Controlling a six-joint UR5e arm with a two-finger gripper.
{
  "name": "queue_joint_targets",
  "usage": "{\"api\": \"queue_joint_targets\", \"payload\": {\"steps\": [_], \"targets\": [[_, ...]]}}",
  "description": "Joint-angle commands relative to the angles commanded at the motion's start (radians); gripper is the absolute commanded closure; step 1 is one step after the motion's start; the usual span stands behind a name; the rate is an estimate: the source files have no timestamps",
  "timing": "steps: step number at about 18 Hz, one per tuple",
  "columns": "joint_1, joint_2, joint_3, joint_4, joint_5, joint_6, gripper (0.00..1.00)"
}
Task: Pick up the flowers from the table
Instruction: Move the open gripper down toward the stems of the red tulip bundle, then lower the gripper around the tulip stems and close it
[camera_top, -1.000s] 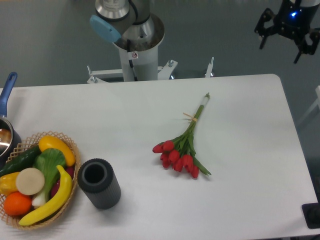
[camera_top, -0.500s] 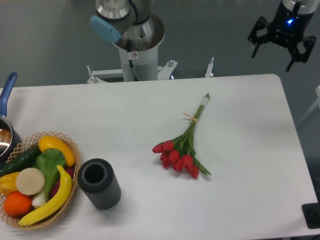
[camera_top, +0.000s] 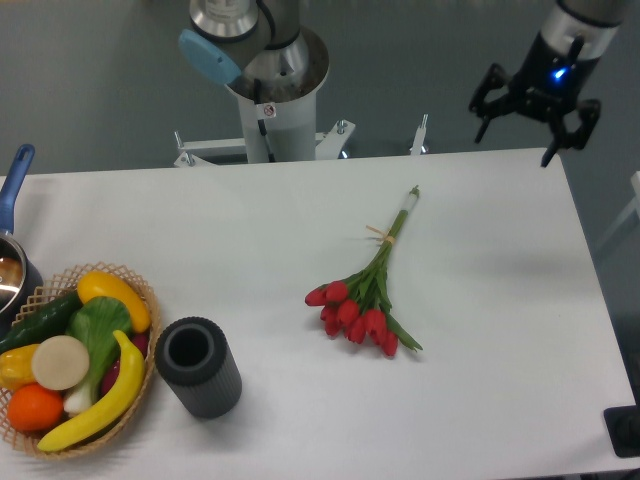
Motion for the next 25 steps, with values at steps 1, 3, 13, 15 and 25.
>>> {"api": "queue_joint_targets", "payload": {"steps": [1,3,13,15,25], "targets": [[-0.003,0.009,-0.038,0.011,-0.002,-0.005,0.00],[-0.026,0.018,-0.103,0.073,-0.002,-0.006,0.00],[-0.135,-0.038,-0.221,0.249,-0.002,-0.034,0.00],[-0.140,-0.054,-0.240,0.258,0.000,-0.032,0.00],[-0.156,-0.109,-0.367,0.477,0.011,-0.044,0.00]]}}
